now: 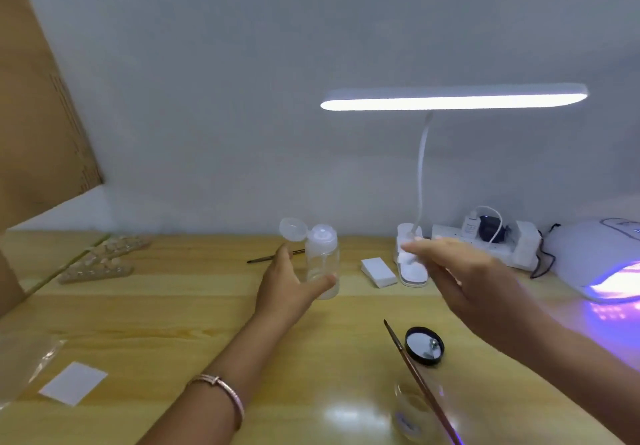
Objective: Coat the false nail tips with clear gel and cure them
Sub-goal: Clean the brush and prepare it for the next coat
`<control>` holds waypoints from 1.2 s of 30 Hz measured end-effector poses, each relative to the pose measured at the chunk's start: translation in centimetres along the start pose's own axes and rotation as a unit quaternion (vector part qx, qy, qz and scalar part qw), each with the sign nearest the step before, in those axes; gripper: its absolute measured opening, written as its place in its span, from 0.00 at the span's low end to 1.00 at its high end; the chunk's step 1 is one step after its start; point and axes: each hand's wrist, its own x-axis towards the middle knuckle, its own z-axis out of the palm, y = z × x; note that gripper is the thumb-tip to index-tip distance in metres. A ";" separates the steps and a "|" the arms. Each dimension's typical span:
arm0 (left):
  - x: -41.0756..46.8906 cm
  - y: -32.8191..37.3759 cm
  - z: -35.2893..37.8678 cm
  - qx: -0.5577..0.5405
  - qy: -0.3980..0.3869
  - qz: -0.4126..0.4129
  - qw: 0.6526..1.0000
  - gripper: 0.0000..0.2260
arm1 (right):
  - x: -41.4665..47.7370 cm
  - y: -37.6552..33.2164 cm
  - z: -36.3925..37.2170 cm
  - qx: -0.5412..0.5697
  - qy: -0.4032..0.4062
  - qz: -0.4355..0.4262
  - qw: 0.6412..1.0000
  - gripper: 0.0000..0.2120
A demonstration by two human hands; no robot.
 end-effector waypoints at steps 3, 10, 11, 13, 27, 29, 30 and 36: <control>2.0 0.3 2.0 -0.062 -0.006 0.013 0.998 0.33 | 7.3 -1.8 4.5 -0.035 -0.042 -0.048 0.997 0.16; 2.6 -1.0 1.5 -0.041 -0.020 0.065 0.997 0.24 | 10.2 -1.2 10.0 0.032 -0.173 -0.045 0.983 0.24; 2.4 -1.1 1.3 -0.043 -0.024 0.067 0.997 0.24 | 9.8 -1.0 10.0 0.033 -0.182 -0.055 0.981 0.27; 2.1 -1.0 1.1 -0.046 -0.026 0.075 0.996 0.26 | 9.2 -0.7 10.1 0.026 -0.193 -0.074 0.978 0.31; 1.7 -0.2 0.6 -0.031 -0.030 0.078 0.996 0.32 | 10.0 -1.0 9.4 -0.044 -0.218 -0.104 0.969 0.33; 1.7 -0.2 0.6 -0.031 -0.027 0.077 0.996 0.32 | 9.4 -1.0 9.7 -0.046 -0.224 -0.104 0.968 0.34; 1.6 -0.2 0.6 -0.028 -0.028 0.077 0.996 0.33 | 9.2 -1.0 9.8 -0.044 -0.224 -0.103 0.968 0.34; 1.0 0.3 0.0 0.045 -0.048 0.057 0.996 0.28 | 10.1 -1.4 8.7 -0.017 -0.165 -0.097 0.981 0.20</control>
